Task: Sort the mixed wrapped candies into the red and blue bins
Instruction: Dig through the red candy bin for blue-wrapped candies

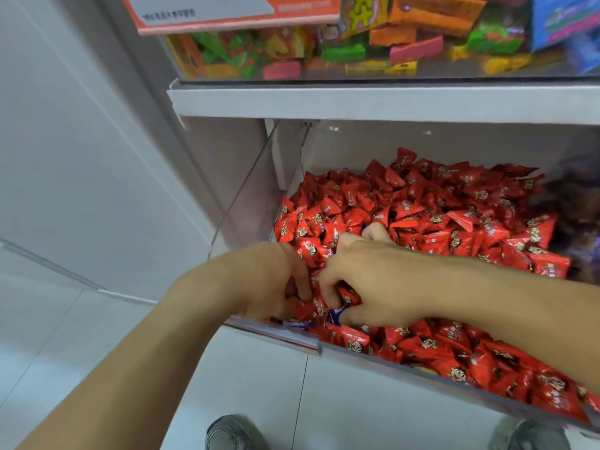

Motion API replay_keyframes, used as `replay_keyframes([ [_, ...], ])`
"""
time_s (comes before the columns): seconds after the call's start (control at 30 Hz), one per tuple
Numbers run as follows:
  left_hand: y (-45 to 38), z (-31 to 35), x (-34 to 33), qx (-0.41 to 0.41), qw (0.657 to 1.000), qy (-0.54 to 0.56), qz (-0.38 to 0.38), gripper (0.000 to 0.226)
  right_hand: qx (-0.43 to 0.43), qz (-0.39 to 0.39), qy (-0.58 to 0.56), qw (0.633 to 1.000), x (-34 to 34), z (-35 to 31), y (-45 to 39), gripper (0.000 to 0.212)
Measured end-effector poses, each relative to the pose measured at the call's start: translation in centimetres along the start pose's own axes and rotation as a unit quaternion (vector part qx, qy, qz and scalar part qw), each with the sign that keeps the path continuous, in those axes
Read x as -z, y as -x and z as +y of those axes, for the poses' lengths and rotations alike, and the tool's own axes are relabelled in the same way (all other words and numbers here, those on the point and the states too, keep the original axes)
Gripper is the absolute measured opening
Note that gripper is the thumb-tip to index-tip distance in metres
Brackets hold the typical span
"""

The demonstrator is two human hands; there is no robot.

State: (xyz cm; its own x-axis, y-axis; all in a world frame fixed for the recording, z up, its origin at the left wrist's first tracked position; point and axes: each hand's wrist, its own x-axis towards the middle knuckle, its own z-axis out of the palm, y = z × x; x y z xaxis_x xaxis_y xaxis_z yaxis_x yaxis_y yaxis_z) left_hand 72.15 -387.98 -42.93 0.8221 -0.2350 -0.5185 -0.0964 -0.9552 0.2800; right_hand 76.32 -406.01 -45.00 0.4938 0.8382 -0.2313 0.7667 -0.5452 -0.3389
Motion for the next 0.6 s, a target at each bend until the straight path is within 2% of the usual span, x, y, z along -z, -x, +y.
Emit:
replay_keyframes([
  [0.1, 0.1, -0.2, 0.5, -0.013, 0.994, 0.090, 0.068, 0.014, -0.028, 0.021, -0.065, 0.997, 1.1, 0.4, 0.1, 0.012],
  [0.2, 0.9, 0.3, 1.0, 0.000, 0.953, 0.281, 0.110, 0.028, -0.055, 0.122, -0.178, 0.975, 2.1, 0.3, -0.1, 0.011],
  [0.27, 1.5, 0.6, 1.0, 0.000, 0.928, 0.350, 0.125, 0.037, -0.075, 0.184, -0.265, 0.943, 2.4, 0.0, -0.1, 0.012],
  [0.33, 2.0, 0.6, 0.8, -0.005, 0.926, 0.348, 0.146, 0.035, -0.086, 0.199, -0.318, 0.923, 2.6, -0.5, -0.3, 0.012],
  [0.4, 2.2, 0.7, 0.7, 0.001, 0.925, 0.337, 0.176, 0.019, -0.101, 0.192, -0.346, 0.913, 2.4, -0.4, -0.3, 0.012],
  [0.5, 2.3, 0.4, 0.4, 0.012, 0.945, 0.267, 0.189, 0.008, -0.147, 0.164, -0.380, 0.898, 2.5, -0.1, 0.3, 0.010],
  [0.6, 2.1, 0.3, -0.1, 0.030, 0.956, 0.219, 0.193, 0.007, -0.111, 0.087, -0.341, 0.929, 2.2, -0.8, 1.5, 0.010],
])
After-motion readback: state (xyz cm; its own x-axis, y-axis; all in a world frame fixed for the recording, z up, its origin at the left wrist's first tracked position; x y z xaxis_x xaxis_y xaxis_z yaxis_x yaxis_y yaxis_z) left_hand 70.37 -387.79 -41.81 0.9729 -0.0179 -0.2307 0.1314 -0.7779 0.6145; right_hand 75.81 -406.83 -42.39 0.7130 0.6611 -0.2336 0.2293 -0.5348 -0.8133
